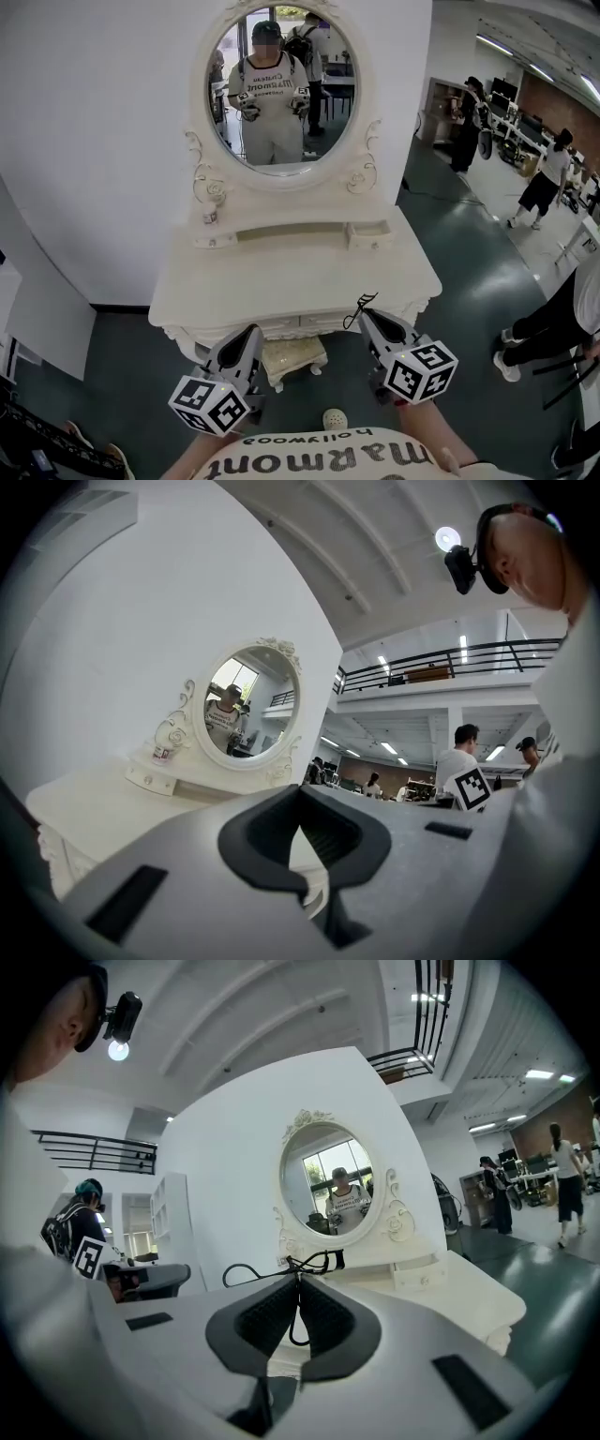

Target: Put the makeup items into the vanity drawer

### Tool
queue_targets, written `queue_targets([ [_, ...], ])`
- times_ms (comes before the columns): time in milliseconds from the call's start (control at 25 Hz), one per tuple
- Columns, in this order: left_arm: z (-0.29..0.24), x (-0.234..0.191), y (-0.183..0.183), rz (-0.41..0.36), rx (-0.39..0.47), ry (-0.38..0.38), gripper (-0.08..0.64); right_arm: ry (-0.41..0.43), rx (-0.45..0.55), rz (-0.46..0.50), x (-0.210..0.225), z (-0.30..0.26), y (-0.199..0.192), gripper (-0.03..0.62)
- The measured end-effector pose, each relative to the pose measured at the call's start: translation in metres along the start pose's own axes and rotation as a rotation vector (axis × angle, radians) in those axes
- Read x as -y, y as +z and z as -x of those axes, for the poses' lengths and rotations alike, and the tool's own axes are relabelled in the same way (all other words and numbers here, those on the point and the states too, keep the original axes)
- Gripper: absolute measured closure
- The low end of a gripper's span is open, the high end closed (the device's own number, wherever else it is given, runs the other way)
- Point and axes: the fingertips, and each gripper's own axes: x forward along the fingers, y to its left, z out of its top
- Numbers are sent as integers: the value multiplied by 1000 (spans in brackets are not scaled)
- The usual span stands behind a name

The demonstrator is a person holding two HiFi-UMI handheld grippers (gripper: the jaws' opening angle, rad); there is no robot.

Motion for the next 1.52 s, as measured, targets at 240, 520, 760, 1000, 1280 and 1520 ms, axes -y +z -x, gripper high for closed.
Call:
queue_targets([
  [240, -64, 0, -4, 35, 3, 9, 552, 17, -3, 3, 52, -23, 20, 557],
  [520, -135, 8, -9, 60, 16, 5, 552, 18, -13, 10, 118, -42, 36, 557],
  [760, -176, 16, -23, 20, 19, 21, 552, 27, -34, 2, 160, -55, 33, 557],
  [1000, -198, -7, -30, 18, -6, 39, 552, -16, -70, -48, 186, -72, 15, 557],
  [1280, -232, -44, -25, 72, -53, -24, 552, -98, -84, -100, 197, -111, 15, 557],
  [1520, -255, -67, -4, 52, -69, -95, 552, -142, -46, -95, 199, -139, 28, 557],
])
